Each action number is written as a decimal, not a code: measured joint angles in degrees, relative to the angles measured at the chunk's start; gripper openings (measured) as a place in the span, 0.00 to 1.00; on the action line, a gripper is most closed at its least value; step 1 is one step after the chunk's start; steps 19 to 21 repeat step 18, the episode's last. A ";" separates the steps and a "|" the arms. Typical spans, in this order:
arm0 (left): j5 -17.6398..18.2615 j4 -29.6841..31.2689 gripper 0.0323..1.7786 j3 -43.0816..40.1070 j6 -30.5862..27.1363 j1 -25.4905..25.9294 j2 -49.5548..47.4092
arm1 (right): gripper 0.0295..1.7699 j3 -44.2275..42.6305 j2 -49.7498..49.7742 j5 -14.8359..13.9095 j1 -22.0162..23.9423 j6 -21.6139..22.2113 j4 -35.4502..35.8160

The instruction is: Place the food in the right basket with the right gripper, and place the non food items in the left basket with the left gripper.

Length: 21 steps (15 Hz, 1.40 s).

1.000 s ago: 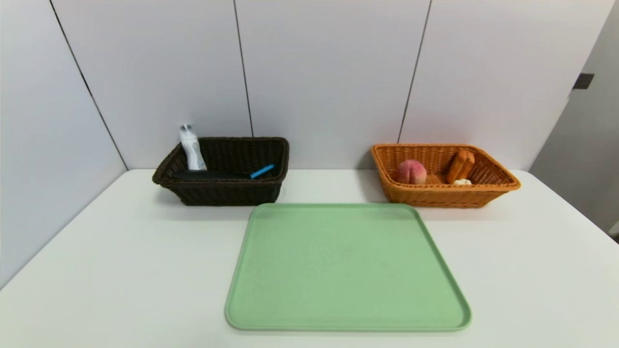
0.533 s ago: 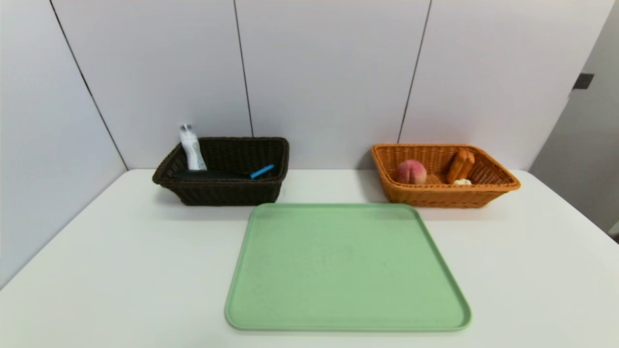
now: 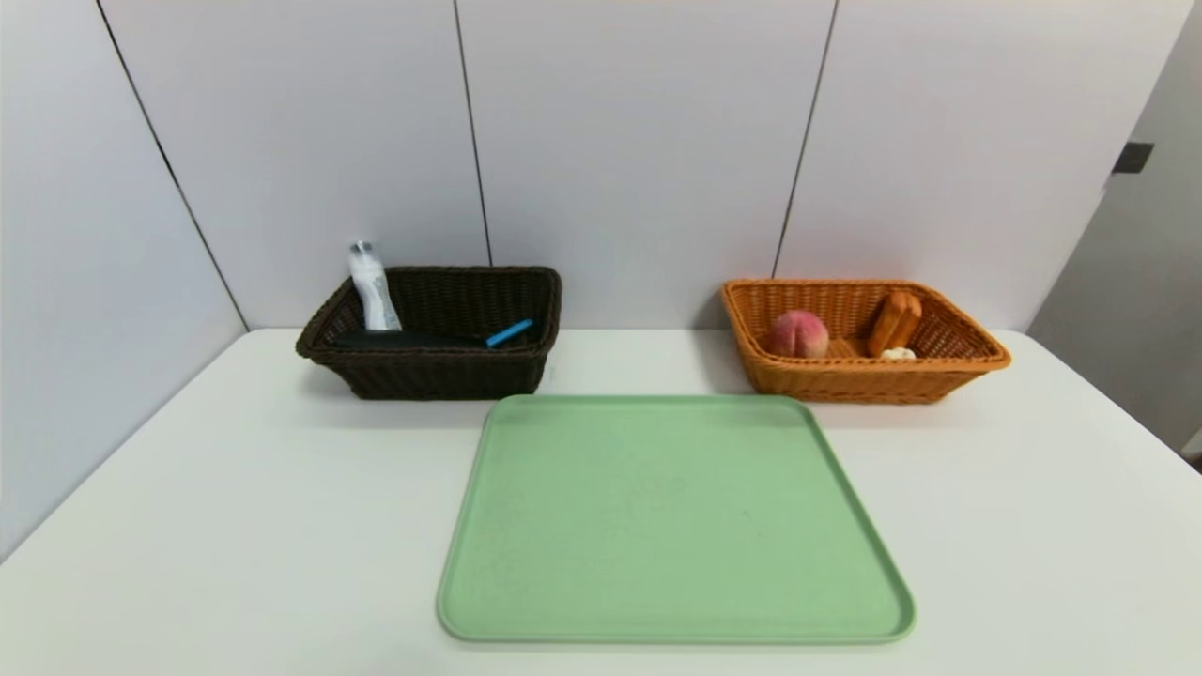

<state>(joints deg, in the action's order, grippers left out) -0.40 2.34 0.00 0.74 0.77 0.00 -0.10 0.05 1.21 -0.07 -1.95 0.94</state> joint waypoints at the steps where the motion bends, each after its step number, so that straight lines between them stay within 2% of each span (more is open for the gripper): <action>1: -0.01 -0.04 0.95 0.00 0.00 0.00 0.00 | 0.97 0.00 0.00 -1.21 0.00 1.29 -0.01; 21: -0.01 -0.04 0.95 0.00 0.00 -0.02 0.00 | 0.97 0.00 0.00 -1.65 0.02 2.61 -0.17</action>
